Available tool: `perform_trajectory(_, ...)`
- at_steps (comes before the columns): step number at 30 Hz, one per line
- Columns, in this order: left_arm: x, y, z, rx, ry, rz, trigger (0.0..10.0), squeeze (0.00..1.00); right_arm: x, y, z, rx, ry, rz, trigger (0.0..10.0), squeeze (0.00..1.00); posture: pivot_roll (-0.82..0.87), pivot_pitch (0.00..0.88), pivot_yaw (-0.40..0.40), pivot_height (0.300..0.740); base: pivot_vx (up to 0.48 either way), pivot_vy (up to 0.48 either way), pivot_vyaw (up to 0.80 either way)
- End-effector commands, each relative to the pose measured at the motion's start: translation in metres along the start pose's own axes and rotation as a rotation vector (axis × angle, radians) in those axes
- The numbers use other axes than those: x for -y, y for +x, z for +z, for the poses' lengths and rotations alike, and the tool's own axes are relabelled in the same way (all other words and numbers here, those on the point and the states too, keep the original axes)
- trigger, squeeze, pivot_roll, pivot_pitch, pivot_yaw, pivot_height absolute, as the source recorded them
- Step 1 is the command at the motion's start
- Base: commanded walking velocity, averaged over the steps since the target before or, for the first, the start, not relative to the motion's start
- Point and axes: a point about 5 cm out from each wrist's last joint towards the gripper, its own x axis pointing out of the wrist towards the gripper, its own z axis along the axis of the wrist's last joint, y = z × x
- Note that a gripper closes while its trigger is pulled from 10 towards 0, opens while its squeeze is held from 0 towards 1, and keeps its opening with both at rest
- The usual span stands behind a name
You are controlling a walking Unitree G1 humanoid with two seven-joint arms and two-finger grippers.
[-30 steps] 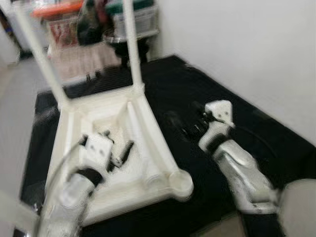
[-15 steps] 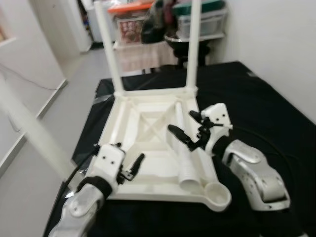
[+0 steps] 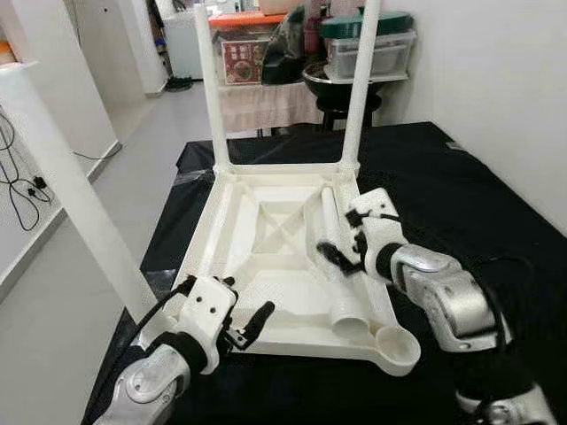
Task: Building children table
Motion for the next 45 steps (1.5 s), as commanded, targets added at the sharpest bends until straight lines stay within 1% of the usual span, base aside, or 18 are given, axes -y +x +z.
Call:
perform_trajectory(1, 0.002, -0.002, -0.003, -0.019, -0.015, -0.013, 10.0, 0.0, -0.011, 0.001, 0.008, -0.063, 0.014, 0.064, 10.0, 1.0, -0.05, 0.025, 0.009, 0.74, 0.0, 0.0, 0.0)
perform_trajectory(4, 0.003, -0.002, -0.004, -0.02, -0.022, -0.016, 10.0, 0.0, -0.014, 0.001, 0.011, -0.1, 0.031, 0.072, 10.0, 1.0, -0.05, 0.025, 0.009, 0.74, 0.0, 0.0, 0.0)
perform_trajectory(5, 0.004, -0.002, -0.004, -0.019, -0.024, -0.018, 10.0, 0.0, -0.015, 0.003, 0.012, -0.135, 0.047, 0.075, 10.0, 0.24, -0.05, 0.019, -0.005, 0.74, 0.0, 0.0, 0.0)
perform_trajectory(6, 0.004, -0.002, -0.005, -0.019, -0.026, -0.019, 10.0, 0.0, -0.016, 0.004, 0.013, -0.161, 0.058, 0.077, 10.0, 0.24, -0.05, 0.019, -0.005, 0.74, 0.0, 0.0, 0.0)
perform_trajectory(7, 0.005, -0.002, -0.006, -0.018, -0.029, -0.02, 10.0, 0.0, -0.017, 0.006, 0.013, -0.184, 0.072, 0.083, 10.0, 0.0, -0.05, 0.018, -0.011, 0.74, 0.0, 0.0, 0.0)
perform_trajectory(8, 0.005, -0.002, -0.006, -0.018, -0.029, -0.02, 10.0, 0.0, -0.017, 0.006, 0.013, -0.184, 0.072, 0.083, 10.0, 0.0, -0.05, 0.018, -0.011, 0.74, 0.0, 0.0, 0.0)
perform_trajectory(12, 0.008, -0.003, -0.006, -0.015, -0.037, -0.023, 10.0, 0.0, -0.02, 0.011, 0.013, -0.27, 0.066, 0.088, 10.0, 0.0, -0.05, 0.016, -0.028, 0.74, 0.0, 0.0, 0.0)
perform_trajectory(18, 0.013, -0.003, -0.007, -0.012, -0.047, -0.026, 10.0, 0.0, -0.019, 0.019, 0.01, -0.324, 0.048, 0.068, 10.0, 0.0, -0.05, 0.009, -0.047, 0.74, 0.0, 0.0, 0.0)
perform_trajectory(23, 0.02, -0.001, -0.009, -0.004, -0.062, -0.031, 10.0, 0.0, -0.009, 0.039, 0.008, -0.362, 0.059, -0.014, 10.0, 0.0, -0.06, 0.0, -0.07, 0.74, 0.0, 0.0, 0.0)
perform_trajectory(24, 0.02, -0.001, -0.009, -0.004, -0.062, -0.031, 10.0, 0.0, -0.009, 0.039, 0.008, -0.362, 0.059, -0.014, 10.0, 0.0, -0.06, 0.0, -0.07, 0.74, 0.0, 0.0, 0.0)
perform_trajectory(26, 0.023, 0.0, -0.009, 0.001, -0.071, -0.032, 10.0, 0.0, -0.01, 0.048, 0.005, -0.376, 0.069, -0.026, 10.0, 0.0, -0.06, 0.0, -0.085, 0.74, 0.0, 0.0, 0.0)
perform_trajectory(30, 0.025, 0.002, -0.008, 0.005, -0.075, -0.031, 10.0, 0.0, -0.009, 0.053, 0.001, -0.395, 0.068, -0.033, 10.0, 0.0, -0.05, 0.0, -0.101, 0.74, 0.0, 0.0, 0.0)
perform_trajectory(31, 0.026, 0.002, -0.008, 0.01, -0.078, -0.026, 10.0, 0.0, -0.008, 0.055, -0.003, -0.413, 0.059, -0.041, 1.6, 0.0, -0.06, 0.0, -0.106, 0.74, 0.0, 0.0, 0.0)
perform_trajectory(33, 0.026, 0.003, -0.007, 0.015, -0.082, -0.021, 10.0, 0.0, -0.007, 0.057, -0.008, -0.433, 0.047, -0.051, 1.6, 0.0, -0.06, 0.0, -0.106, 0.74, 0.0, 0.0, 0.0)
perform_trajectory(34, 0.026, 0.003, -0.007, 0.018, -0.084, -0.02, 10.0, 0.0, -0.006, 0.058, -0.011, -0.444, 0.05, -0.051, 0.0, 0.0, -0.06, 0.0, -0.106, 0.74, 0.0, 0.0, 0.0)
perform_trajectory(37, 0.026, 0.003, -0.006, 0.02, -0.084, -0.02, 10.0, 0.0, -0.006, 0.059, -0.013, -0.45, 0.055, -0.05, 0.0, 0.0, -0.06, 0.0, -0.106, 0.74, 0.0, 0.0, 0.0)
perform_trajectory(39, 0.026, 0.003, -0.004, 0.027, -0.088, -0.017, 10.0, 0.0, -0.001, 0.064, -0.022, -0.473, 0.084, -0.066, 0.0, 0.0, -0.05, 0.008, -0.101, 0.74, 0.0, 0.0, 0.0)
perform_trajectory(45, 0.023, 0.003, -0.002, 0.031, -0.087, -0.014, 10.0, 0.0, 0.001, 0.064, -0.022, -0.459, 0.111, -0.07, 0.0, 0.0, -0.05, 0.021, -0.09, 0.74, 0.0, 0.0, 0.0)
